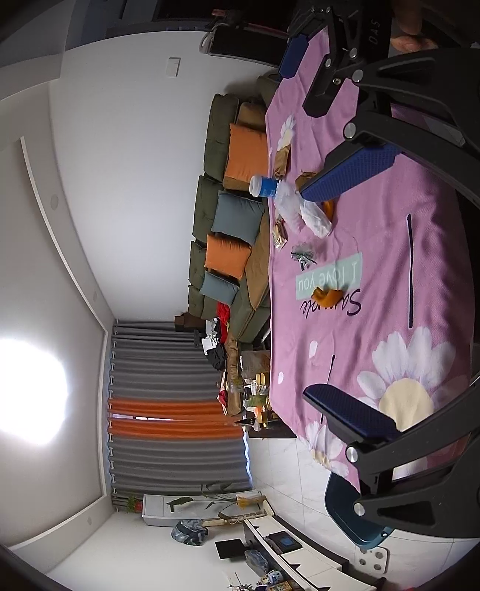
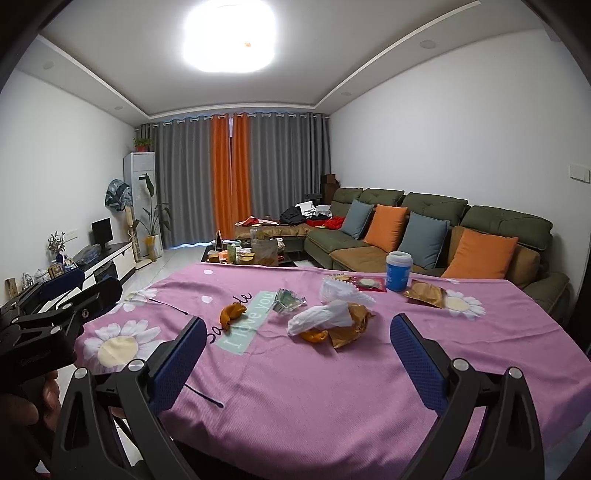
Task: Collect trash
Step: 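Move both tools back over the table toward the remaining trash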
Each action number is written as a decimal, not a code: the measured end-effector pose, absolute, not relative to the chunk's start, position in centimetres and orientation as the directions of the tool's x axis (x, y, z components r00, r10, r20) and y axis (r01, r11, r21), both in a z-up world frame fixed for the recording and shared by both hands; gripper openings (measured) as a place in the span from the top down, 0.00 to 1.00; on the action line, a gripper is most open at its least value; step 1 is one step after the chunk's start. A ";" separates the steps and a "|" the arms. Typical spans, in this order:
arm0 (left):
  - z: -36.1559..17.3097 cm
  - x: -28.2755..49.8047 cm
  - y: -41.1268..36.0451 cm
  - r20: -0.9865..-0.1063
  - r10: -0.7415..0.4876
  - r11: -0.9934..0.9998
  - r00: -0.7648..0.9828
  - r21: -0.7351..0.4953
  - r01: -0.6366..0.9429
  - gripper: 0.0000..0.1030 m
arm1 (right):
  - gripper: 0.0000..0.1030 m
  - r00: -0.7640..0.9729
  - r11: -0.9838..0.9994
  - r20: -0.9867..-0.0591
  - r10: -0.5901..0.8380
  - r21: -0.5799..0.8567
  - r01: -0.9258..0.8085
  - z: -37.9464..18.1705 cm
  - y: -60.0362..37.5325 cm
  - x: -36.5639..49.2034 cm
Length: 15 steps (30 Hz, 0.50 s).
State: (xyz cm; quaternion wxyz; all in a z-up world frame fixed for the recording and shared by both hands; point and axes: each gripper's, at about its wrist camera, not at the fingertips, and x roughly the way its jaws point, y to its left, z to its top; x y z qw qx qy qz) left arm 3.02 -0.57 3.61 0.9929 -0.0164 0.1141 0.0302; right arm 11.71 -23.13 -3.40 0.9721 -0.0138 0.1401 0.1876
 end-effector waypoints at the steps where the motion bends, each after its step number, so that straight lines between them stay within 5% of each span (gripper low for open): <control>1: 3.6 3.0 -0.7 -0.227 0.054 0.998 0.972 -0.028 -0.062 0.05 | 0.07 0.892 0.930 -0.277 0.359 0.024 -0.366 -3.4 -23.1 11.6; 15: 2.7 5.5 1.3 -0.289 0.079 0.995 0.954 -0.033 -0.092 0.05 | 0.07 0.844 0.909 -0.353 0.404 0.047 -0.415 -3.8 -21.0 16.9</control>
